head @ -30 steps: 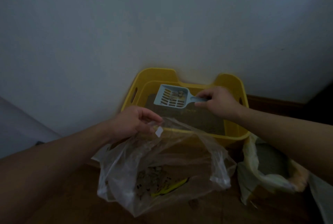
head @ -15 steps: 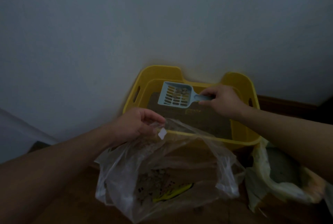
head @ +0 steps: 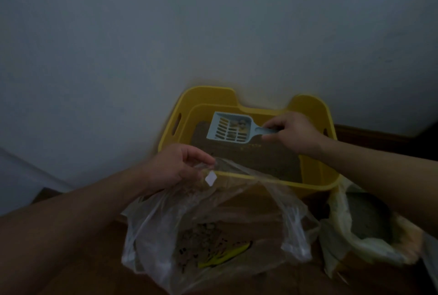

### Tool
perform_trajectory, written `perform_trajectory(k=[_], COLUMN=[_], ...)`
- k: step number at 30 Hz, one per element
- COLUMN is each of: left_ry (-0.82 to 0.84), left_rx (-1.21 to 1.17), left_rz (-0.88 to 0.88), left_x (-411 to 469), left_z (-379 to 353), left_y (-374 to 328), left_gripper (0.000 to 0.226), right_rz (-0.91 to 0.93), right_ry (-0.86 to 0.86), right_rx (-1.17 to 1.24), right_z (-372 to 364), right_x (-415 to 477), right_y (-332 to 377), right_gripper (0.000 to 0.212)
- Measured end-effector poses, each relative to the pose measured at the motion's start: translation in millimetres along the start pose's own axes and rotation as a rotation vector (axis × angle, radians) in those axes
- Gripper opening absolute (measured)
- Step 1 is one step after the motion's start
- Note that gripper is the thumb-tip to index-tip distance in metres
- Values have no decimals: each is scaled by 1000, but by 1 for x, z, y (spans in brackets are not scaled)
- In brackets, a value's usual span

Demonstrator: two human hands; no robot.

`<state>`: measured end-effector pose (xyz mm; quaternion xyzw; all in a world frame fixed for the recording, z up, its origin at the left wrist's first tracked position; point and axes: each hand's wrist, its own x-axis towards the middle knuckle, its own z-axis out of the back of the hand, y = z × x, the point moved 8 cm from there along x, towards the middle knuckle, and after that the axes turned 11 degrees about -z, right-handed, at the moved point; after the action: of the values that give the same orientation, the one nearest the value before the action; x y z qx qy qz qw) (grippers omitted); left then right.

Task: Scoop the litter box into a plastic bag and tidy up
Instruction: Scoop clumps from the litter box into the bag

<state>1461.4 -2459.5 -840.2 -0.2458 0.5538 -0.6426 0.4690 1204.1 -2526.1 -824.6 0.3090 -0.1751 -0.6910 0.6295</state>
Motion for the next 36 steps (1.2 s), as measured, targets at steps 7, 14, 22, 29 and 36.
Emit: perform_trajectory(k=[7,14,22,29,36], left_ry=[-20,-18,-16,-17,-21], left_rx=[13,72,107,31,-25], left_rz=[5,-63,3,23,21], left_x=[-2,-11,-8,-7,-8], left_z=[7,13,22,16,18], left_y=[4,-7,-6,-6,-3], left_gripper=[39,33,33,34,36], right_rz=[86,315,560,721,965], right_ry=[14,215,210,130,1], right_rx=[85,268,-145,-254,-462], right_z=[11,19,-16,-30,-40], right_x=[-17,-69,-110,-118,-133], right_y=[20,60,71,80,81], right_gripper=[19,30,27,28,17])
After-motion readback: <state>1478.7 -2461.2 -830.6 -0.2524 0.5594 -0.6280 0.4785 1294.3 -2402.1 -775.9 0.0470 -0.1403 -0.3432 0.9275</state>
